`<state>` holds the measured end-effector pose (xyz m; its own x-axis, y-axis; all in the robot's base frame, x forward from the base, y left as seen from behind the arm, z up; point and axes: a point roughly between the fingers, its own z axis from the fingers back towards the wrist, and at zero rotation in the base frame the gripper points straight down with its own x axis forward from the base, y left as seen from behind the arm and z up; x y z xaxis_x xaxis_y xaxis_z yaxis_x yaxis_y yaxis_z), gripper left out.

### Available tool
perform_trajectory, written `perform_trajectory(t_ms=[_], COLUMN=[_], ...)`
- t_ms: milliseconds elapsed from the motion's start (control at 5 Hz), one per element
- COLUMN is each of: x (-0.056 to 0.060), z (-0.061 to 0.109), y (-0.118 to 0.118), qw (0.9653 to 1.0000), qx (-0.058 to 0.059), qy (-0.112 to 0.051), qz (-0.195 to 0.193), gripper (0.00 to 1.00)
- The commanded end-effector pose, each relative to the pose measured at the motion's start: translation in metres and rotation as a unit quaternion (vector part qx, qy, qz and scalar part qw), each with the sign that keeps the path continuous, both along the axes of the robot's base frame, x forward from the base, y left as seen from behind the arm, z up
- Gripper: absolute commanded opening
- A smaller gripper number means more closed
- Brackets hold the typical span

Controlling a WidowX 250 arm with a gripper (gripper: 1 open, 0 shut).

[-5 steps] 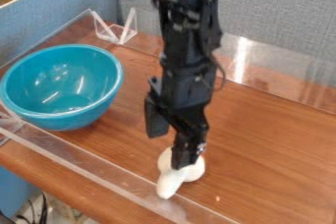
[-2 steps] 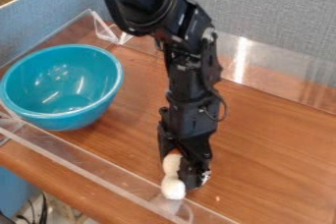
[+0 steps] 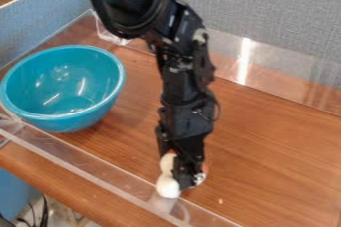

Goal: Put the mushroom in the blue bowl

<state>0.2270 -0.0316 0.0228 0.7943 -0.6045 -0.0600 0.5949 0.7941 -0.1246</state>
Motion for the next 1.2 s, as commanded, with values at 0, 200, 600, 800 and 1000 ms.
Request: perform_trajectory(t_ms=[0, 200, 600, 800, 1000], x=[-0.001, 0.001, 0.015, 0.026, 0.024], z=[0.007, 0.01, 0.015, 0.016, 0.017], y=[0.001, -0.005, -0.013, -0.016, -0.016], qw=[0.9993, 0.9973, 0.994, 0.9938, 0.9951], qx=[-0.004, -0.007, -0.011, -0.014, -0.019], qy=[-0.005, -0.005, -0.005, -0.004, -0.004], qz=[0.037, 0.073, 0.108, 0.11, 0.097], gripper=[0.0, 0.0, 0.0, 0.0, 0.0])
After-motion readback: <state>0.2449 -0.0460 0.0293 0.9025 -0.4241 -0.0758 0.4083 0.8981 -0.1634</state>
